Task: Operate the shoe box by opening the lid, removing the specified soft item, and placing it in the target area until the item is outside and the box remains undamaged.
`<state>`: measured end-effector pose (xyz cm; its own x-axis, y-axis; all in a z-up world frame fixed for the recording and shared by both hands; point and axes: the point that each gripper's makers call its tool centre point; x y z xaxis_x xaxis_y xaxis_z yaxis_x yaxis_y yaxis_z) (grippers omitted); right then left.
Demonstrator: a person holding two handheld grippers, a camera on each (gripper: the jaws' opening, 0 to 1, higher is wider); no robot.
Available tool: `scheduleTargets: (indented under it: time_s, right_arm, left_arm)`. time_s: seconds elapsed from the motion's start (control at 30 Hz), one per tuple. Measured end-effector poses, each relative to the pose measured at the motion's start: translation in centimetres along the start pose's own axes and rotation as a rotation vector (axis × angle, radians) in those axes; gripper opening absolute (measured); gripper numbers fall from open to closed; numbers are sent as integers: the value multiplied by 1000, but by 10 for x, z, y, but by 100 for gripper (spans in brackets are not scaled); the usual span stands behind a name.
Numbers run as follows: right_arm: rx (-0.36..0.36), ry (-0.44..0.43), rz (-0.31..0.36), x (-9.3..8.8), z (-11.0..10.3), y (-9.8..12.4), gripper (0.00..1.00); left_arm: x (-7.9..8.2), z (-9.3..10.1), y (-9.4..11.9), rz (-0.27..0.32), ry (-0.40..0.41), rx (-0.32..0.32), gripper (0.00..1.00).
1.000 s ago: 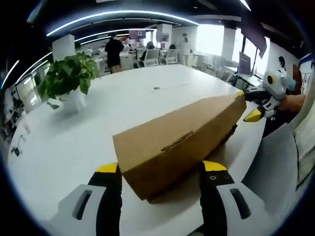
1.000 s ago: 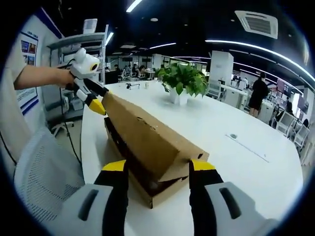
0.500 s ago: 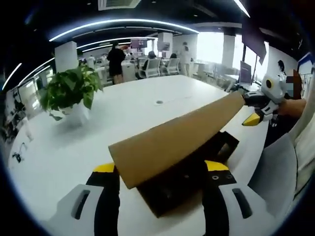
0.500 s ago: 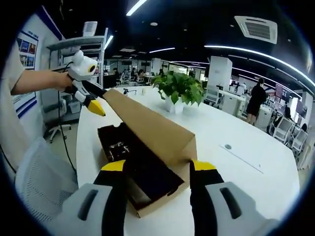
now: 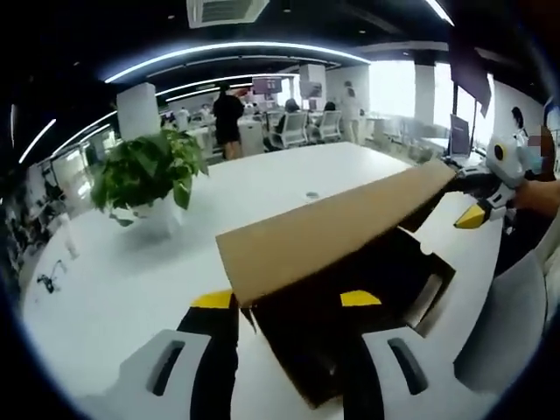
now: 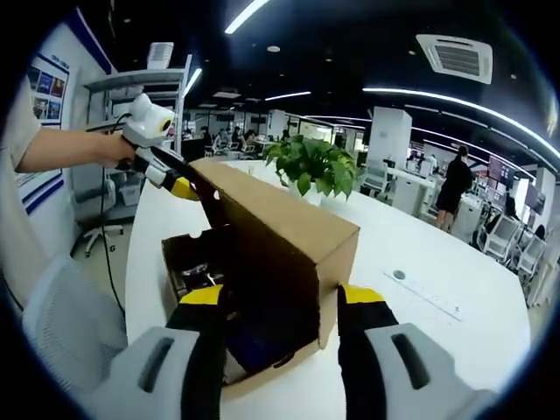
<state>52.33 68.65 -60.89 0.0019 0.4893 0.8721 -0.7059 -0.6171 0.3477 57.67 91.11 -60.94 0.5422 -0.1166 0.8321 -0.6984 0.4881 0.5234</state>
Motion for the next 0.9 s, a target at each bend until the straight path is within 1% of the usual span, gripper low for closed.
scheduleTargets:
  time_s: [0.1,0.3,0.4,0.5,0.53,0.57,0.6,0.63,0.77,0.9]
  right_arm:
    - [-5,2,4,1,5,-3,47]
    - [-13,7,6,3,14,-8,47]
    - [-19,17,5,2,18,-11,47]
    - [-26,17,6,2,23,-13,45]
    - [-30,18,5,2,25,-14,45]
    - [-32,22,5,1,26,-14,44]
    - [-36,23,4,1,28,-14,42]
    - [-38,22,7,1,30,-14,41]
    - [-55,21,10,-1,37,-15,35]
    - [-78,-2,8,-8,45,-15,24]
  left_arm:
    - [5,-4,-3,10,4,11,37]
    - [14,-14,-8,25,4,52,25]
    - [19,-22,-11,35,0,89,17]
    - [23,-30,-13,43,-7,123,6]
    - [24,-33,-13,45,-9,135,2]
    - [26,-35,-13,48,-7,144,2]
    - [27,-33,-15,53,29,125,1]
    - [27,-35,-16,51,17,137,1]
    - [29,-37,-18,53,19,153,1]
    - [31,-41,-20,57,35,159,0]
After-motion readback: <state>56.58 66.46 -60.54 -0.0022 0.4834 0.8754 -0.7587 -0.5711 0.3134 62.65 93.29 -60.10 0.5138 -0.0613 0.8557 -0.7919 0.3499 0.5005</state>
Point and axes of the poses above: the point that each gripper's makers call its tool centre point, and the gripper's own axes: y roughly backward along the fingers, z roughly to its right, x roughly out of its top, and after that the axes turned 15 degrees about y, right-handed
